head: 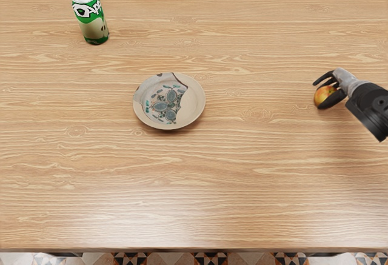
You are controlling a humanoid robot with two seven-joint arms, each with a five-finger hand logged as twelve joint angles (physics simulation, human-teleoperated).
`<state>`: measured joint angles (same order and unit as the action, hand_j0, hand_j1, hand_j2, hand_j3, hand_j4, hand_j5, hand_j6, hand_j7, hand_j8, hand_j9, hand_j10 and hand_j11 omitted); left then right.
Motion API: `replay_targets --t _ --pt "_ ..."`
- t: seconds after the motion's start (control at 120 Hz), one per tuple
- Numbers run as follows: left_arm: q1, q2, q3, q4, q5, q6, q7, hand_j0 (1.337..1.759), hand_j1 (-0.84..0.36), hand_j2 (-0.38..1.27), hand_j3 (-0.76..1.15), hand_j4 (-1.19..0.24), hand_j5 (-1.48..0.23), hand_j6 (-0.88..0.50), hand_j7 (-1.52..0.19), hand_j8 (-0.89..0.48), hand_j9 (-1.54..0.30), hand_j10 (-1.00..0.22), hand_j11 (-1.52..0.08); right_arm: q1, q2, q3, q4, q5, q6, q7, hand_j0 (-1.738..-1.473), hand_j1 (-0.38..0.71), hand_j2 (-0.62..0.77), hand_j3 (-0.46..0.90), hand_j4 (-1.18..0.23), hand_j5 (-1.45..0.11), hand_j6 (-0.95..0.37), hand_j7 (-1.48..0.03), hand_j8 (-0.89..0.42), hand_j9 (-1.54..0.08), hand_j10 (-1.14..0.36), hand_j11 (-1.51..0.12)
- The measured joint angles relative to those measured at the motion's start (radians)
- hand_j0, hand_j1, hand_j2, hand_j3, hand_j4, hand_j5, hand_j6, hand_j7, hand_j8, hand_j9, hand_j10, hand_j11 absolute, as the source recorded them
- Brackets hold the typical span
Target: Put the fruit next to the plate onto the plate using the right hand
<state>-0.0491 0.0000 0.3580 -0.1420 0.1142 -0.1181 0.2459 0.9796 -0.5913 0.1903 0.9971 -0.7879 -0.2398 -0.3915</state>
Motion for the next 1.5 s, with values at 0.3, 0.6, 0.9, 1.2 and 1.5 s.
replay_targets --t 0.3,0.6,0.9,1.2,1.5 --pt "0.0 0.0 -0.003 0.0 -0.001 0.0 0.0 1.658 0.06 0.05 0.0 -0.24 -0.31 -0.24 -0.31 -0.24 -0.31 -0.24 -0.31 0.026 -0.083 0.006 0.096 0.067 0.014 -0.003 -1.656 0.23 0.13 0.0 -0.58 -0.77 -0.52 -0.76 -0.39 -0.77 -0.52 -0.77" --pt "0.0 0.0 -0.005 0.0 -0.001 0.0 0.0 1.658 0.06 0.05 0.0 -0.24 -0.31 -0.24 -0.31 -0.24 -0.31 -0.24 -0.31 0.092 -0.093 0.006 0.214 0.08 0.015 -0.082 -1.655 0.23 0.16 0.0 -0.61 -0.83 -0.51 -0.81 -0.38 -0.83 -0.49 -0.82" --pt "0.0 0.0 -0.006 0.002 -0.001 0.0 0.0 1.658 0.06 0.05 0.0 -0.24 -0.31 -0.24 -0.31 -0.24 -0.31 -0.24 -0.31 0.167 0.03 0.001 0.232 0.065 0.015 -0.192 -1.655 0.24 0.21 0.0 -0.64 -0.87 -0.51 -0.85 -0.37 -0.87 -0.47 -0.85" --pt "0.0 0.0 -0.007 0.004 -0.001 0.0 0.0 1.658 0.06 0.05 0.0 -0.24 -0.31 -0.24 -0.31 -0.24 -0.31 -0.24 -0.31 0.256 0.202 -0.006 0.232 0.063 0.014 -0.218 -1.657 0.27 0.26 0.0 -0.64 -0.9 -0.49 -0.87 -0.34 -0.88 -0.46 -0.87" --pt "0.003 0.0 -0.007 0.004 -0.001 0.0 0.0 1.658 0.06 0.05 0.0 -0.24 -0.31 -0.24 -0.31 -0.24 -0.31 -0.24 -0.31 0.312 0.37 -0.008 0.215 0.05 0.013 -0.22 -1.658 0.28 0.28 0.0 -0.65 -0.9 -0.48 -0.87 -0.33 -0.89 -0.45 -0.87"
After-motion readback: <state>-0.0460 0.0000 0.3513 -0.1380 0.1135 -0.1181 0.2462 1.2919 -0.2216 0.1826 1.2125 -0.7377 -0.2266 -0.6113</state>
